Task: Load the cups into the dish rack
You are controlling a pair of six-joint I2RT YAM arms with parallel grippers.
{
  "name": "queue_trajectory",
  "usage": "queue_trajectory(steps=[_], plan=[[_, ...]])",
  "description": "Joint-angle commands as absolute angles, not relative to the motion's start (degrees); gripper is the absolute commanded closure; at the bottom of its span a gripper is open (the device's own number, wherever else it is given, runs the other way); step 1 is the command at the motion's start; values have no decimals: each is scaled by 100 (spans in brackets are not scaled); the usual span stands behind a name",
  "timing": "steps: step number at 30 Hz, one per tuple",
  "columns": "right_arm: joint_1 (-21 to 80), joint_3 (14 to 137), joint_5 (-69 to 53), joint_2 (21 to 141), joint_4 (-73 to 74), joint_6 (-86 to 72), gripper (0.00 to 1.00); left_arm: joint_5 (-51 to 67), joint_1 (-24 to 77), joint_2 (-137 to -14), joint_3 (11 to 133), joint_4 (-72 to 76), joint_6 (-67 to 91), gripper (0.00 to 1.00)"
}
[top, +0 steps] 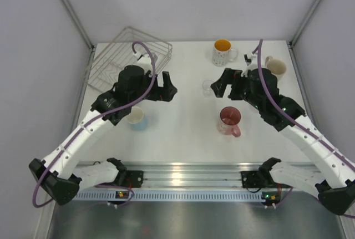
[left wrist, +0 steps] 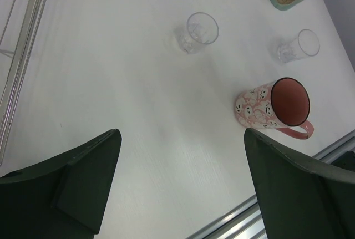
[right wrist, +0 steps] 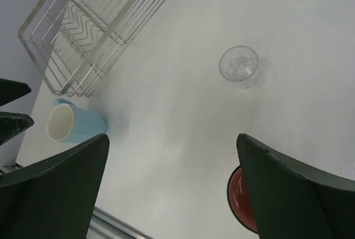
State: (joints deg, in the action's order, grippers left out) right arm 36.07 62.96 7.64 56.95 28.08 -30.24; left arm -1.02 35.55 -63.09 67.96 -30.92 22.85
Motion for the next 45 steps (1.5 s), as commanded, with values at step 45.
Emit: queue_trajectory(steps=[45], plan=[[-1053,7453,2189,7662,3516,-3885,20,510,3560,-5291,6188,-2646,2004,2]])
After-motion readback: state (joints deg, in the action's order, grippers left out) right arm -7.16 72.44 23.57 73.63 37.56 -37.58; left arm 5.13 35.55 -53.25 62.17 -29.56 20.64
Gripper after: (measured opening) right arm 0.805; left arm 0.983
